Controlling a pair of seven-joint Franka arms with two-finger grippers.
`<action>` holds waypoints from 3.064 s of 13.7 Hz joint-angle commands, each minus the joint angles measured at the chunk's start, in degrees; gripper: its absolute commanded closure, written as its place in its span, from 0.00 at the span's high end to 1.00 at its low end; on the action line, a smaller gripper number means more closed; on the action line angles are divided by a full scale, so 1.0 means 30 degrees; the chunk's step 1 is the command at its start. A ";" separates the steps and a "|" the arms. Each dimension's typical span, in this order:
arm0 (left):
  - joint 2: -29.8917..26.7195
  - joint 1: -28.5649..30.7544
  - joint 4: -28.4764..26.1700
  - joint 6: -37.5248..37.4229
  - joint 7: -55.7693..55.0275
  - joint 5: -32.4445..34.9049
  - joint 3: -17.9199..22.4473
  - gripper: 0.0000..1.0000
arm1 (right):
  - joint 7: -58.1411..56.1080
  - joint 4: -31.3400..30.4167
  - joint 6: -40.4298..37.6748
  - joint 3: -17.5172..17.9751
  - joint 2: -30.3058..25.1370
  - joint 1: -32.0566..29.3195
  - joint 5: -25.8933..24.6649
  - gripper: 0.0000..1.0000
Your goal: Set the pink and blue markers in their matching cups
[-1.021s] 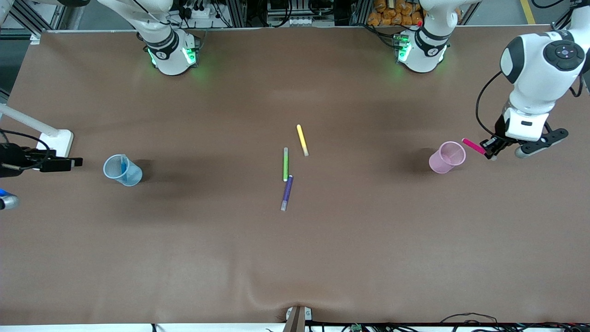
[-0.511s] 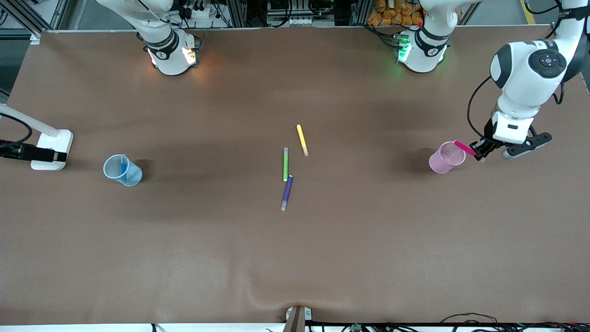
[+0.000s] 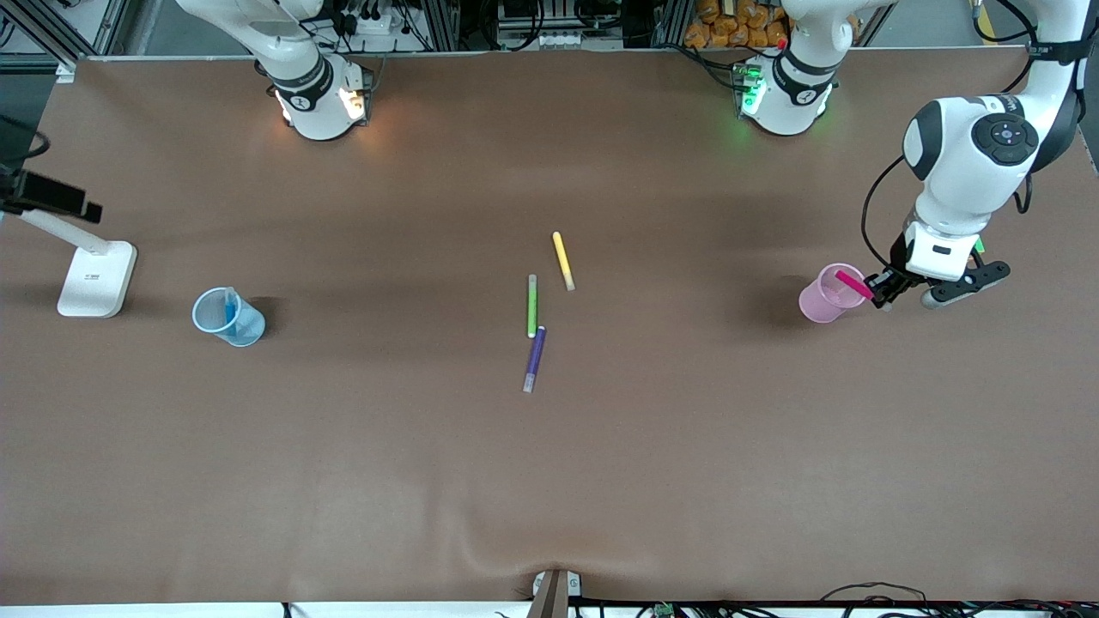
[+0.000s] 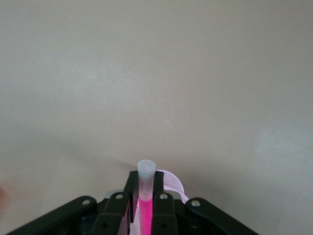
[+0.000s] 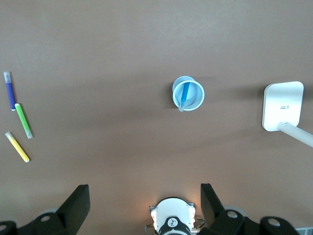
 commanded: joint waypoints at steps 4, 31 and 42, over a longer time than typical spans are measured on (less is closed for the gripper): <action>0.0307 0.0186 0.0034 0.0346 -0.0195 0.0148 -0.0093 0.31 | 0.0017 -0.5524 0.2495 -0.0041 -0.3829 -0.0244 -0.0161 1.00; 0.0805 -0.0487 1.1371 -1.4796 0.1090 -0.0936 -0.1851 1.00 | -0.0305 -0.9963 0.6194 -0.0012 -0.6857 -0.0011 -0.1538 1.00; 0.0804 -0.0838 1.5352 -1.9133 0.1767 -0.2665 -0.2466 1.00 | -0.0364 -0.9964 0.6401 -0.0041 -0.6827 -0.0158 -0.1449 1.00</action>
